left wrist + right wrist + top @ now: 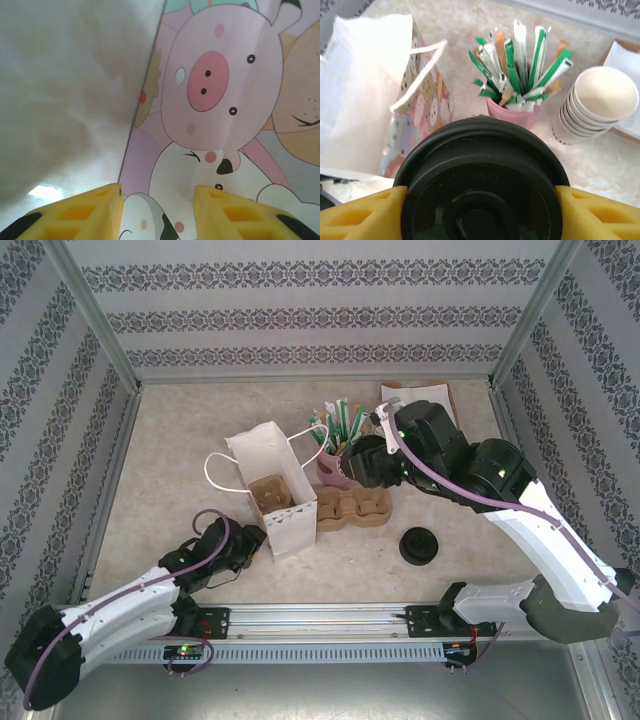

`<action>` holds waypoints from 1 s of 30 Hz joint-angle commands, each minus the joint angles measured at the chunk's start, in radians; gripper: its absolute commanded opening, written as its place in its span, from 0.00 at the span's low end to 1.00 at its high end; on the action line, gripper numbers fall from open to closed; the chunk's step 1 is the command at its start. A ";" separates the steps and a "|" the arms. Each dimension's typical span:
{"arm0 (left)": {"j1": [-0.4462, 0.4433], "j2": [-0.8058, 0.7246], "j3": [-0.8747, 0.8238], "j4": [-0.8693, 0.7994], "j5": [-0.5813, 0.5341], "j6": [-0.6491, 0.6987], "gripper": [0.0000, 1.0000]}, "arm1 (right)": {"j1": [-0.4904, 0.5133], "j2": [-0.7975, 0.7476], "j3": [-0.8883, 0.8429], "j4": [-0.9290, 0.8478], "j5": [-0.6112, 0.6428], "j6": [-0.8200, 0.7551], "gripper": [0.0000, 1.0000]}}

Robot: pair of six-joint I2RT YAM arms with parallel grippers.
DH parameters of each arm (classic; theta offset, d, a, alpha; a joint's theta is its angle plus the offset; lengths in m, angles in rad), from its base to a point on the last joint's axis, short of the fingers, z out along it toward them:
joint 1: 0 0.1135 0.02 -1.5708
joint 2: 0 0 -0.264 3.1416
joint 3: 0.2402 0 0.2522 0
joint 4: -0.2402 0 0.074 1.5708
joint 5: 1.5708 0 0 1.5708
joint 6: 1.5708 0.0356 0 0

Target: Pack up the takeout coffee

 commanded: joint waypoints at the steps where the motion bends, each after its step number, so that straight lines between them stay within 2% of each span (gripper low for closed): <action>1: -0.068 0.051 0.002 0.122 -0.061 -0.062 0.43 | -0.001 0.037 0.076 0.015 0.011 -0.035 0.69; 6: -0.168 0.099 0.014 0.159 -0.110 -0.094 0.43 | 0.048 0.086 0.160 0.010 0.015 -0.042 0.69; 9: -0.185 0.107 0.039 0.139 -0.093 -0.075 0.43 | 0.090 0.112 0.207 -0.003 0.029 -0.042 0.69; 12: -0.201 0.085 0.077 0.052 -0.112 -0.028 0.43 | 0.128 0.131 0.245 -0.002 0.034 -0.036 0.68; 15: -0.203 0.027 0.121 -0.098 -0.154 0.072 0.33 | 0.174 0.169 0.291 -0.003 0.047 -0.026 0.67; 18: -0.203 -0.051 0.155 -0.289 -0.246 0.139 0.32 | 0.220 0.222 0.350 -0.022 0.059 -0.025 0.67; 24: -0.202 -0.223 0.219 -0.501 -0.416 0.263 0.33 | 0.260 0.237 0.364 -0.013 0.122 -0.009 0.67; 27: -0.201 -0.257 0.291 -0.656 -0.527 0.297 0.33 | 0.261 0.216 0.347 -0.002 0.153 -0.006 0.67; 30: -0.195 -0.284 0.367 -0.816 -0.685 0.311 0.30 | 0.262 0.198 0.349 -0.012 0.185 -0.008 0.67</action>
